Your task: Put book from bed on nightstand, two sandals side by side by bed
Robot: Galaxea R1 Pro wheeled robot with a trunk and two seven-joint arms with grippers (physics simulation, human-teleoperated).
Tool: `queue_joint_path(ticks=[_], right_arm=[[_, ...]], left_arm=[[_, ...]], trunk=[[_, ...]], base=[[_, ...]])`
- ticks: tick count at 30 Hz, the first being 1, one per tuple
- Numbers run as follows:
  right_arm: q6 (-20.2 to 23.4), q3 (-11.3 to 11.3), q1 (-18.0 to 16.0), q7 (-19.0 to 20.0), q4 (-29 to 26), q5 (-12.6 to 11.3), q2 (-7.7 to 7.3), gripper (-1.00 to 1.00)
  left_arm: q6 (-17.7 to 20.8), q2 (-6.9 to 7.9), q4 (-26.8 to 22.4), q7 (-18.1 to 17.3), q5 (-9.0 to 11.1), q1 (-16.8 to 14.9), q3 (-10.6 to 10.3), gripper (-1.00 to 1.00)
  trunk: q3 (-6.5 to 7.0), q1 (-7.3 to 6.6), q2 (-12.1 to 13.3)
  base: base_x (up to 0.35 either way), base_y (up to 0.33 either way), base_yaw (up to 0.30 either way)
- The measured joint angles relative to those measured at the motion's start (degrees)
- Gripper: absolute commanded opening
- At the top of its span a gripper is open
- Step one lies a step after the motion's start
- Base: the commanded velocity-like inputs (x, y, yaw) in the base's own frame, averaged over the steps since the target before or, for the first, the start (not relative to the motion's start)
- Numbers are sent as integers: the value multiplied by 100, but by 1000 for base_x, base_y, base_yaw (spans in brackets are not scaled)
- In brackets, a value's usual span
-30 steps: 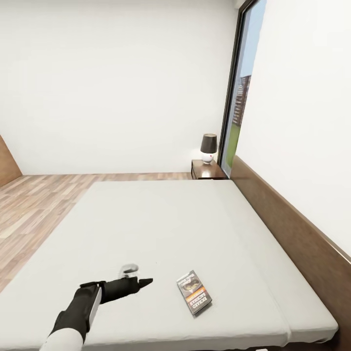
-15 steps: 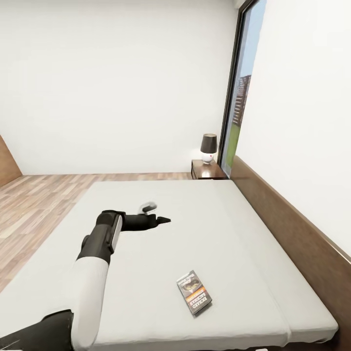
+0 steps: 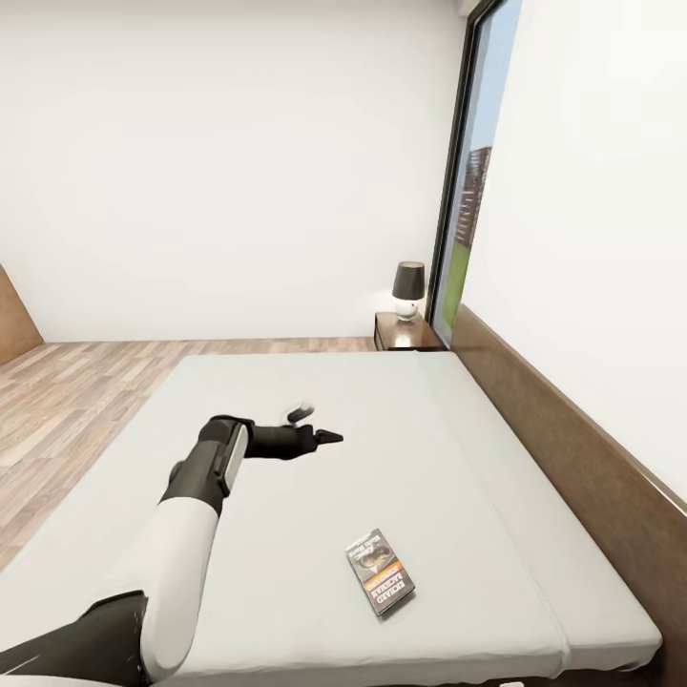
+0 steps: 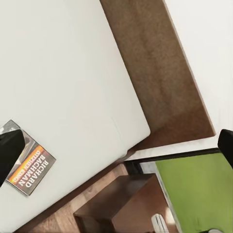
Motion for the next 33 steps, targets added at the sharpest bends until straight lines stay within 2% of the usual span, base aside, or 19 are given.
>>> queue_joint_path(ticks=[3,8,12,15,20,23,33], right_arm=[[0,0,0,2,0,-7,-2,100],[-3,0,0,3,0,-13,-3,100],[-7,0,0,3,0,-13,-3,100],[-8,0,0,3,0,-13,-3,100],[-7,0,0,3,0,-13,-3,100],[-8,0,0,3,0,-13,-3,100],[-8,0,0,3,0,-13,-3,100]], left_arm=[[-42,0,55,6,4,15,-3,100],[-813,0,783,83,13,33,-18,100],[-1158,0,1013,309,34,33,-21,100],[-1420,0,1137,562,151,33,-23,100],[-1998,-1,1367,850,512,33,-24,100],[-2138,-1,1422,908,611,33,-24,100],[-2181,-1,1558,953,631,32,-25,100]], trunk=[[-18,0,0],[-60,0,1],[-96,0,0],[-122,0,0],[-167,0,0],[-194,0,0],[-284,0,0]], base=[[0,0,0],[0,0,0],[0,0,0],[0,0,0],[0,0,0],[0,0,0],[0,0,0]])
